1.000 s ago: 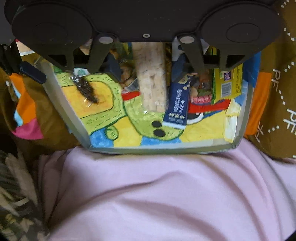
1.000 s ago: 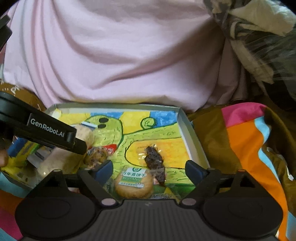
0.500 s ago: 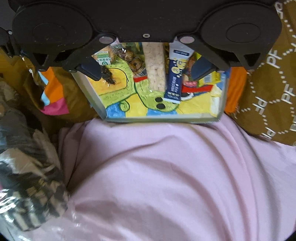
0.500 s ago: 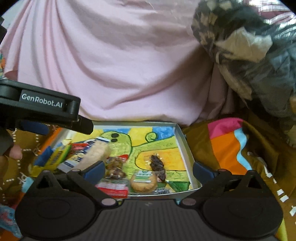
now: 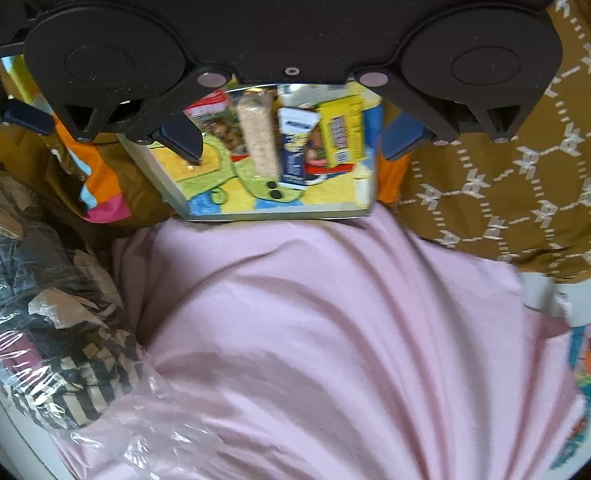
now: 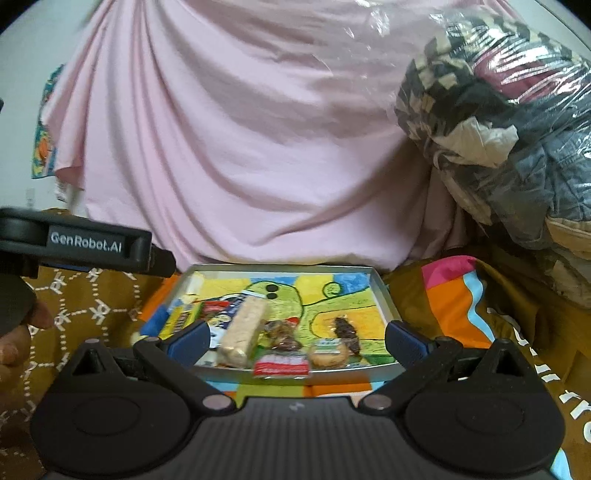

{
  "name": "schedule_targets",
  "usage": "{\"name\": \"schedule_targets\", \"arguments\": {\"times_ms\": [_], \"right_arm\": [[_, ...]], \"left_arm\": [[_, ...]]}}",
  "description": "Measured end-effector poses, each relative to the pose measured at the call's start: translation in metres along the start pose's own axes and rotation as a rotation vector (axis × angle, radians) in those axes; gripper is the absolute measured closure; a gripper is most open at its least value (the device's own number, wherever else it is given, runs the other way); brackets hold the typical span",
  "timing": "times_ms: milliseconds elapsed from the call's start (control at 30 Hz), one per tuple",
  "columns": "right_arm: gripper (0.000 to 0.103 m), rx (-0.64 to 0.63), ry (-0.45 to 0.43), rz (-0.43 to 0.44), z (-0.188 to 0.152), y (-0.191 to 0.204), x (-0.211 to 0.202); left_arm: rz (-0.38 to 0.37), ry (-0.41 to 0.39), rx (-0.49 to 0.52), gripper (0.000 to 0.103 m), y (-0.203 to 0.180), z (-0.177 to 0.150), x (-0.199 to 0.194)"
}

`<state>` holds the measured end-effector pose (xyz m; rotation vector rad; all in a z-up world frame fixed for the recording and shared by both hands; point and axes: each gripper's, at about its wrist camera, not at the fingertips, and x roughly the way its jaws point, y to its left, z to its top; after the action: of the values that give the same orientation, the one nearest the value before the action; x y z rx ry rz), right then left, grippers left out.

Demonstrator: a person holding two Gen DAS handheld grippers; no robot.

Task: Organize snacks
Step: 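Open both tools over the tray and lift them away, then move both tools back toward the blue candy pack and mandarin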

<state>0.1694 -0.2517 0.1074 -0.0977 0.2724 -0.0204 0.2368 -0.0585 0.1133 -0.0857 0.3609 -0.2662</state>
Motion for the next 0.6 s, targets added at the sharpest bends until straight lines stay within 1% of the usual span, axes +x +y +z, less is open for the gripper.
{"name": "schedule_targets", "arguments": {"times_ms": [100, 333, 467, 600], "right_arm": [[0.000, 0.004, -0.007, 0.009, -0.003, 0.007, -0.016], [0.000, 0.028, -0.030, 0.006, -0.016, 0.020, -0.048], [0.000, 0.031, -0.022, 0.017, -0.026, 0.025, -0.061], [0.000, 0.037, -0.014, 0.012, -0.039, 0.030, -0.073]], "left_arm": [[0.046, -0.007, -0.003, 0.001, 0.007, -0.009, -0.017], [0.094, 0.005, -0.005, 0.001, 0.024, -0.031, -0.052], [0.089, 0.062, -0.025, 0.001, 0.036, -0.048, -0.068], [0.095, 0.100, -0.029, 0.001, 0.046, -0.068, -0.082]]}}
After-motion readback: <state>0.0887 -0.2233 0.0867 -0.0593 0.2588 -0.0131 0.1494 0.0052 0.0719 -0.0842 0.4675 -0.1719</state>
